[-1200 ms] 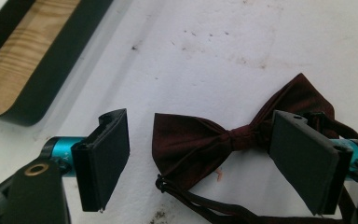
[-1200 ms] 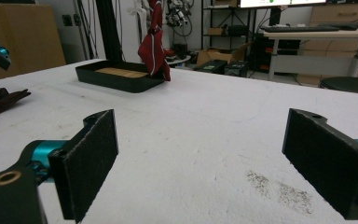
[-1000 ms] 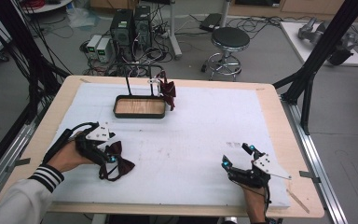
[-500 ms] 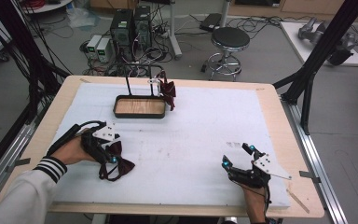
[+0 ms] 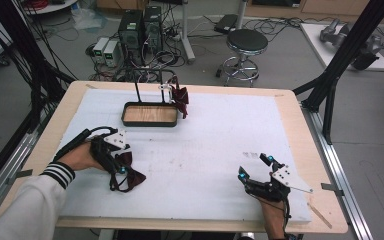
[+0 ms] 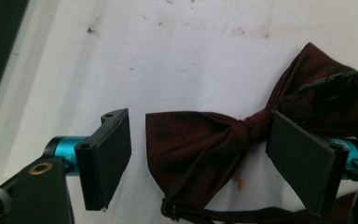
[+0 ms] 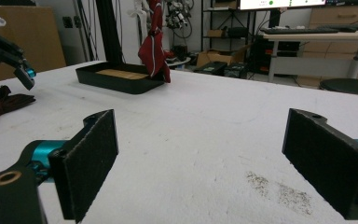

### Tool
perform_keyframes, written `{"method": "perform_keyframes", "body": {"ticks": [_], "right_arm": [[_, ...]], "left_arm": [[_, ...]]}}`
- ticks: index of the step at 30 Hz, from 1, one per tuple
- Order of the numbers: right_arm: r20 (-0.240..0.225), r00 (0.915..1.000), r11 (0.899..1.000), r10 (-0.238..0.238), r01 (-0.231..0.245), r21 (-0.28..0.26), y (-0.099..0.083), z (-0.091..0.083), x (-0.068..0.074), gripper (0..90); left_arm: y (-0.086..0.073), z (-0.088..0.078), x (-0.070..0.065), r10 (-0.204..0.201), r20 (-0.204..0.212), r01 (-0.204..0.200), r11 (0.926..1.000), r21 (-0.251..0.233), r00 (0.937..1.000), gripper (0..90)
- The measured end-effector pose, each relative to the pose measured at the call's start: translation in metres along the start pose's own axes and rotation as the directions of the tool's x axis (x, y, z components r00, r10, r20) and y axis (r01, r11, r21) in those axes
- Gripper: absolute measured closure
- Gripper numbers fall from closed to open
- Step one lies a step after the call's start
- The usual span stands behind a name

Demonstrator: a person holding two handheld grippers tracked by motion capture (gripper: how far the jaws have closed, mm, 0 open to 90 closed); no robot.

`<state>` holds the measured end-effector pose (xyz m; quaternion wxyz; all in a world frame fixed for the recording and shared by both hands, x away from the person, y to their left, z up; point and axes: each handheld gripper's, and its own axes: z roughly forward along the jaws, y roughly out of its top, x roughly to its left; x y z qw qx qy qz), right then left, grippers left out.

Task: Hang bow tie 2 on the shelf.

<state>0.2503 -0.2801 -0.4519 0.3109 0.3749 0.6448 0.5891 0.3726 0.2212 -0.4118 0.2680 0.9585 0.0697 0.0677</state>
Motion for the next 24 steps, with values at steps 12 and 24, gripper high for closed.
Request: {"method": "perform_keyframes", "body": {"ticks": [12, 24], "right_arm": [[0.000, 0.9999, 1.000, 0.015, -0.015, 0.004, -0.0001, -0.0001, 0.0003, 9.7], [-0.001, 0.9999, 1.000, 0.014, -0.014, 0.004, -0.0001, 0.0000, 0.0002, 9.7]], "left_arm": [[-0.0076, 0.0000, -0.0001, -0.002, 0.023, 0.000, 0.9987, 0.050, 0.9997, 24.7], [-0.0086, 0.0016, 0.0015, -0.011, 0.055, 0.007, 0.9971, 0.075, 0.9984, 39.8]]}}
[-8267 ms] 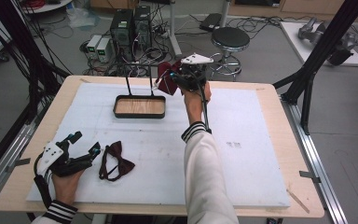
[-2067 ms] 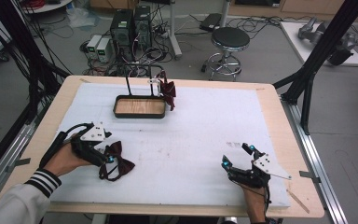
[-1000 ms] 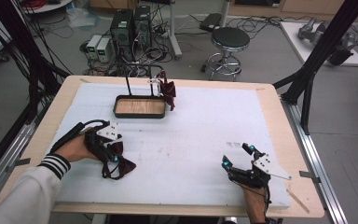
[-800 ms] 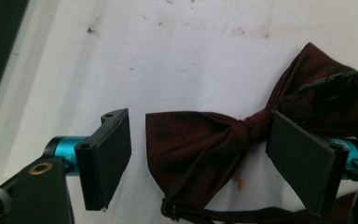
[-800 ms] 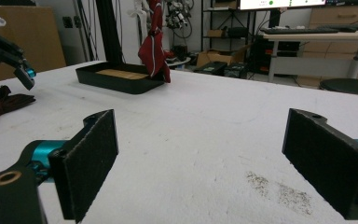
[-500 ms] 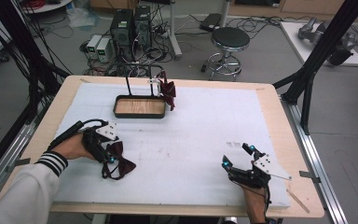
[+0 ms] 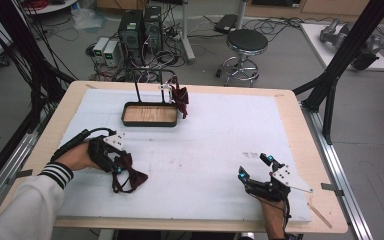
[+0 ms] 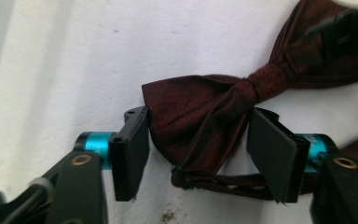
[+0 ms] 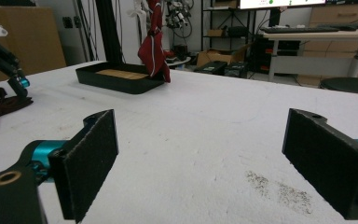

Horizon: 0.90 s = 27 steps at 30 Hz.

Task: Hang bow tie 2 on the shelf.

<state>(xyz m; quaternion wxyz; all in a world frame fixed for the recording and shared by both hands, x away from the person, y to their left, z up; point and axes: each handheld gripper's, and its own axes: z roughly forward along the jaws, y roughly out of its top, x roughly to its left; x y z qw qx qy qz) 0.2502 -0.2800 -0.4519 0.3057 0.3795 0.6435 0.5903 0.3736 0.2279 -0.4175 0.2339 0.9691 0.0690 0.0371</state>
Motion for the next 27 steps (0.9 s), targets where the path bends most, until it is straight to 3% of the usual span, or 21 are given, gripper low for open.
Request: {"method": "perform_keyframes", "body": {"ticks": [7, 10, 17, 21, 27], "right_arm": [[0.001, 1.0000, 1.000, -0.001, 0.001, 0.000, 0.000, 0.000, 0.000, 9.7], [0.001, 1.0000, 1.000, 0.001, -0.001, 0.000, 0.000, 0.000, 0.000, 9.7], [0.001, 1.0000, 1.000, 0.002, -0.002, 0.004, 0.000, 0.000, 0.000, 9.7], [0.002, 1.0000, 1.000, -0.001, 0.001, 0.005, 0.000, 0.000, 0.000, 9.7], [0.002, 1.0000, 1.000, -0.001, 0.001, 0.003, 0.000, 0.000, -0.001, 9.7]], "left_arm": [[0.001, -0.002, -0.001, 0.005, 0.025, -0.005, 0.9999, 0.015, 0.9997, 51.4], [0.001, -0.004, -0.002, -0.012, 0.013, 0.012, 0.9999, 0.013, 0.9998, 61.3], [0.000, -0.009, -0.003, -0.091, 0.019, 0.091, 0.9958, 0.005, 0.9956, 79.8], [0.001, -0.010, -0.004, -0.100, 0.018, 0.099, 0.9948, 0.021, 0.9948, 82.0], [-0.001, -0.013, -0.006, -0.114, 0.008, 0.114, 0.9934, 0.007, 0.9934, 82.9]]}}
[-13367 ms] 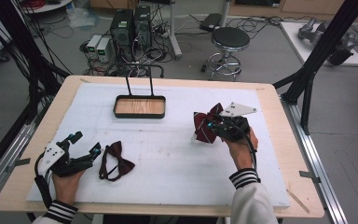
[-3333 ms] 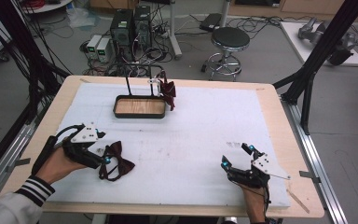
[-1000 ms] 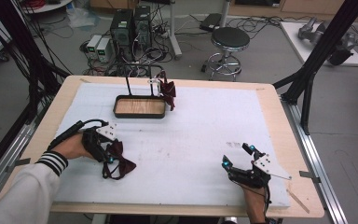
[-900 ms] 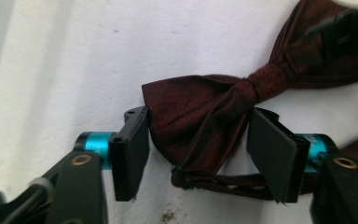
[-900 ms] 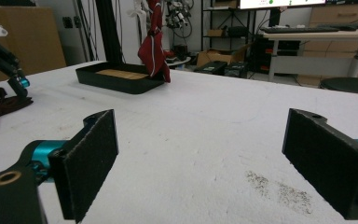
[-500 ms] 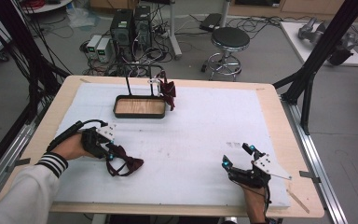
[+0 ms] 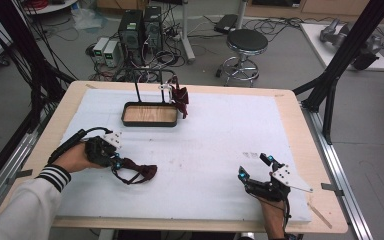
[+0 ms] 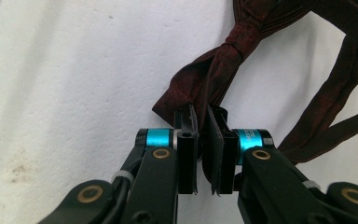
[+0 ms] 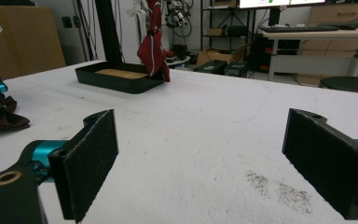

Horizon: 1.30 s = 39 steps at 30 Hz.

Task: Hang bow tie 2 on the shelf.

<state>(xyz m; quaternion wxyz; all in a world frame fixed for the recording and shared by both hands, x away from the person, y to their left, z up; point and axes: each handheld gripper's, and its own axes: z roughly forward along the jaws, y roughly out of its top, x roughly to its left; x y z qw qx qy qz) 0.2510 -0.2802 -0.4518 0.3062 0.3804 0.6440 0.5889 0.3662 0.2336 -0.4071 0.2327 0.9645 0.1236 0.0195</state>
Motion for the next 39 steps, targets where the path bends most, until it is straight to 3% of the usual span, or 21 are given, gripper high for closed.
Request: {"method": "perform_keyframes", "body": {"ticks": [12, 18, 19, 20, 21, 26, 31, 34, 36, 39], "right_arm": [[-0.001, 1.0000, 1.000, -0.002, 0.002, 0.003, 0.000, 0.000, 0.000, 9.7], [0.001, 1.0000, 1.000, -0.003, 0.003, 0.001, 0.000, 0.000, 0.000, 9.7], [-0.002, 1.0000, 1.000, 0.006, -0.006, 0.006, 0.000, 0.000, 0.001, 9.7], [-0.001, 1.0000, 1.000, -0.002, 0.002, 0.001, 0.000, 0.000, 0.000, 9.7], [-0.001, 1.0000, 1.000, -0.003, 0.003, 0.001, 0.000, 0.000, 0.000, 9.6], [-0.001, 1.0000, 1.000, 0.000, 0.000, 0.002, 0.000, 0.000, 0.000, 9.7], [-0.003, 1.0000, 1.000, 0.000, 0.000, 0.005, 0.000, 0.000, 0.000, 9.7], [-0.002, 1.0000, 1.000, 0.004, -0.004, 0.006, 0.000, 0.000, 0.000, 9.7], [-0.002, 1.0000, 1.000, -0.001, 0.001, 0.005, 0.000, 0.000, 0.000, 9.7], [-0.004, 1.0000, 1.000, 0.000, 0.000, 0.006, 0.000, 0.000, 0.000, 9.7]], "left_arm": [[-0.007, -0.014, 0.001, -0.053, -0.093, 0.044, 0.9947, -0.093, 0.9942, 83.2], [-0.012, -0.021, 0.002, -0.104, -0.158, 0.079, 0.9849, -0.154, 0.9820, 83.1], [-0.012, -0.024, 0.003, -0.116, -0.177, 0.086, 0.9822, -0.167, 0.9773, 83.1], [-0.013, -0.025, 0.003, -0.140, -0.176, 0.106, 0.9762, -0.189, 0.9745, 83.1], [-0.014, -0.027, 0.004, -0.145, -0.186, 0.109, 0.9750, -0.194, 0.9718, 83.1], [-0.016, -0.036, 0.005, -0.228, -0.224, 0.156, 0.9414, -0.299, 0.9473, 83.1], [-0.015, -0.043, 0.006, -0.276, -0.256, 0.174, 0.9173, -0.358, 0.9264, 83.1], [-0.014, -0.047, 0.007, -0.310, -0.277, 0.186, 0.9002, -0.393, 0.9095, 83.1], [-0.013, -0.049, 0.007, -0.340, -0.289, 0.198, 0.8826, -0.426, 0.8947, 83.1], [-0.011, -0.051, 0.007, -0.368, -0.306, 0.201, 0.8638, -0.462, 0.8778, 83.0]]}}
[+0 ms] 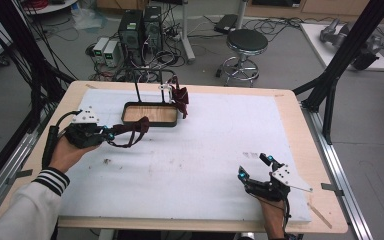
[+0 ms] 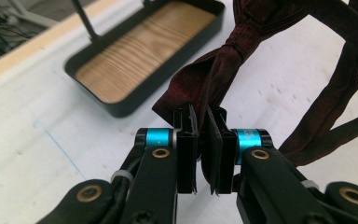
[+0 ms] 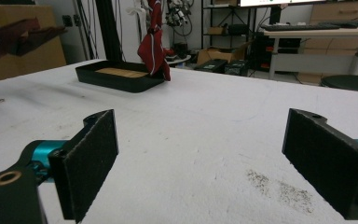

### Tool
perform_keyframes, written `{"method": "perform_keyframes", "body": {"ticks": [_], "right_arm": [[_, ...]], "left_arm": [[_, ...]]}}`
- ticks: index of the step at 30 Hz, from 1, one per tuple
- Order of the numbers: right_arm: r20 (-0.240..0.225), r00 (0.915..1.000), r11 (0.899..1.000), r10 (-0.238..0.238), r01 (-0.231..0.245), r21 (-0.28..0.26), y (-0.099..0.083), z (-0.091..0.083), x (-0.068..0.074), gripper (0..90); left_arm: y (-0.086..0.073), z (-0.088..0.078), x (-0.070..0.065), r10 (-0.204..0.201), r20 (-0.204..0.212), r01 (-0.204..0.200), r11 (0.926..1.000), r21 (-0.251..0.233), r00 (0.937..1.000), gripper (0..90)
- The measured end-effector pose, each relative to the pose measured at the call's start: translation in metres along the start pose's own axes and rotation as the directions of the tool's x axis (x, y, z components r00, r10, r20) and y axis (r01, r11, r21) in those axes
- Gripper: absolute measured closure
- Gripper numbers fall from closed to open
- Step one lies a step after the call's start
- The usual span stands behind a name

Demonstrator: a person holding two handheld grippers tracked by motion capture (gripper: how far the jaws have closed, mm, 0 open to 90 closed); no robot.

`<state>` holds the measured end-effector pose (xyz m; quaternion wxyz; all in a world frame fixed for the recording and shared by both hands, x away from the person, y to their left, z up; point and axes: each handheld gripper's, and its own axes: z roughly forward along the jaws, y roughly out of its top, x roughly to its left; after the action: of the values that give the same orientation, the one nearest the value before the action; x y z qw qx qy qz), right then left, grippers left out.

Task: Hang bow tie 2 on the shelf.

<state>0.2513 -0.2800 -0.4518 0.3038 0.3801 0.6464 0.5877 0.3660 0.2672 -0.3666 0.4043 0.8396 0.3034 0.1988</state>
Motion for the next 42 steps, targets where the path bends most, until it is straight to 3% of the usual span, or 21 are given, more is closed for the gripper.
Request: {"method": "perform_keyframes", "body": {"ticks": [5, 14, 16, 21, 22, 24, 28, 32, 36, 38, 39, 42], "right_arm": [[-0.001, 1.0000, 1.000, 0.001, -0.001, 0.002, 0.000, 0.000, 0.001, 9.6], [0.000, 1.0000, 1.000, 0.004, -0.004, 0.003, 0.000, 0.000, 0.000, 9.7], [0.000, 1.0000, 1.000, -0.003, 0.003, 0.000, 0.000, 0.000, 0.000, 9.7], [0.003, 1.0000, 1.000, 0.002, -0.002, -0.005, 0.000, 0.000, 0.000, 9.6], [0.001, 1.0000, 1.000, 0.004, -0.004, -0.005, 0.000, 0.000, 0.000, 9.6], [0.002, 1.0000, 1.000, 0.001, -0.001, -0.005, 0.000, 0.000, 0.000, 9.7], [0.001, 1.0000, 1.000, -0.003, 0.003, -0.003, 0.000, 0.000, 0.000, 9.6], [0.000, 1.0000, 1.000, 0.003, -0.003, -0.002, 0.000, -0.001, 0.000, 9.7], [0.001, 1.0000, 1.000, 0.000, 0.000, -0.006, 0.000, -0.001, 0.000, 9.7], [0.000, 1.0000, 1.000, 0.002, -0.002, -0.006, 0.000, -0.001, 0.000, 9.7], [0.000, 1.0000, 1.000, 0.002, -0.002, -0.007, 0.000, -0.001, 0.000, 9.7], [0.000, 1.0000, 1.000, 0.001, -0.001, -0.008, 0.000, 0.000, 0.000, 9.7]], "left_arm": [[0.004, -0.001, 0.000, -0.046, -0.043, 0.043, 0.9970, -0.065, 0.9980, 83.1], [0.009, -0.002, 0.001, -0.111, -0.117, 0.094, 0.9848, -0.146, 0.9868, 83.1], [0.012, -0.002, 0.001, -0.132, -0.144, 0.105, 0.9782, -0.179, 0.9807, 83.1], [0.017, 0.000, 0.003, -0.172, -0.155, 0.137, 0.9675, -0.212, 0.9728, 83.1], [0.019, 0.002, 0.004, -0.190, -0.170, 0.150, 0.9626, -0.226, 0.9670, 83.1], [0.021, 0.003, 0.004, -0.206, -0.183, 0.159, 0.9570, -0.243, 0.9614, 83.1], [0.024, 0.006, 0.005, -0.215, -0.200, 0.160, 0.9525, -0.259, 0.9561, 83.1], [0.028, 0.008, 0.007, -0.241, -0.207, 0.176, 0.9411, -0.289, 0.9483, 83.1], [0.034, 0.010, 0.008, -0.268, -0.225, 0.187, 0.9276, -0.323, 0.9369, 83.1], [0.035, 0.010, 0.008, -0.269, -0.230, 0.186, 0.9269, -0.326, 0.9353, 83.1], [0.037, 0.012, 0.009, -0.281, -0.241, 0.191, 0.9210, -0.340, 0.9289, 83.1], [0.039, 0.016, 0.010, -0.292, -0.250, 0.196, 0.9171, -0.347, 0.9234, 83.1]]}}
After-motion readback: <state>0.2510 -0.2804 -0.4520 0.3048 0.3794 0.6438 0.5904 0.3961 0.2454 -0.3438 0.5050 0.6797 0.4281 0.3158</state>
